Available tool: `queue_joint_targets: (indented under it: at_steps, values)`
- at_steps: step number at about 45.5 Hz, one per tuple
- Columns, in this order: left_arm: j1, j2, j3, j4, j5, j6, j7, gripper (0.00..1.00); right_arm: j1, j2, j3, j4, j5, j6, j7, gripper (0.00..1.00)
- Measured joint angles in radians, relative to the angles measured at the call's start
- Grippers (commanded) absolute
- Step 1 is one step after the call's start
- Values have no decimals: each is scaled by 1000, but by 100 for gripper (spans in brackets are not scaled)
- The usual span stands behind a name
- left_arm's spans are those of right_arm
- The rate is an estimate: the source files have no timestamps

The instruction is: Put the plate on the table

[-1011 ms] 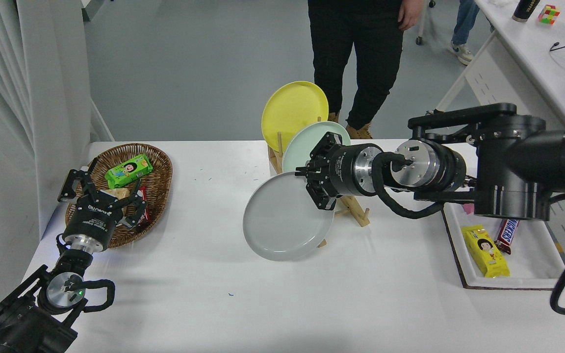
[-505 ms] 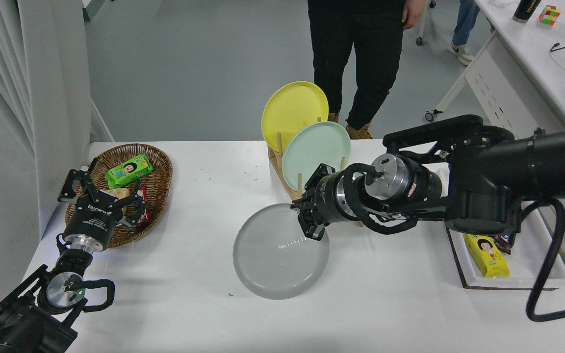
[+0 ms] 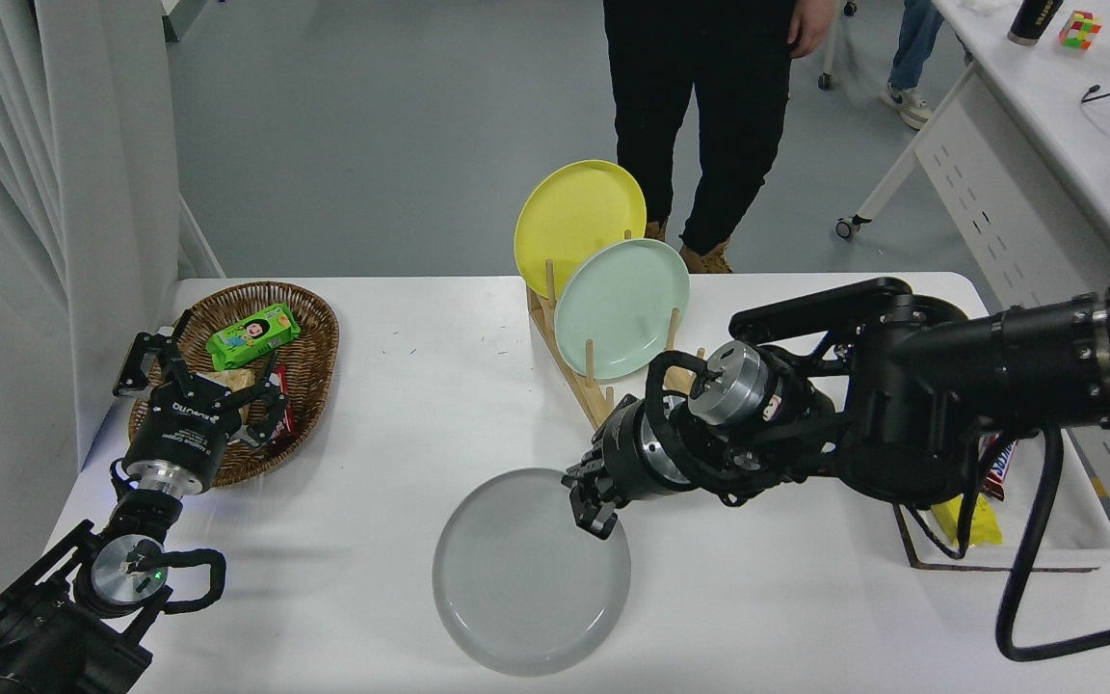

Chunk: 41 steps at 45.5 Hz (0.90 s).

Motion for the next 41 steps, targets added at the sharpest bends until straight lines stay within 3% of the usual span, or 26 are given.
queue_joint_targets:
  at_steps: [41]
  values:
    - [0,0,0,0,0,0,0,98,-206,6,96,-119,47,-34,9,0]
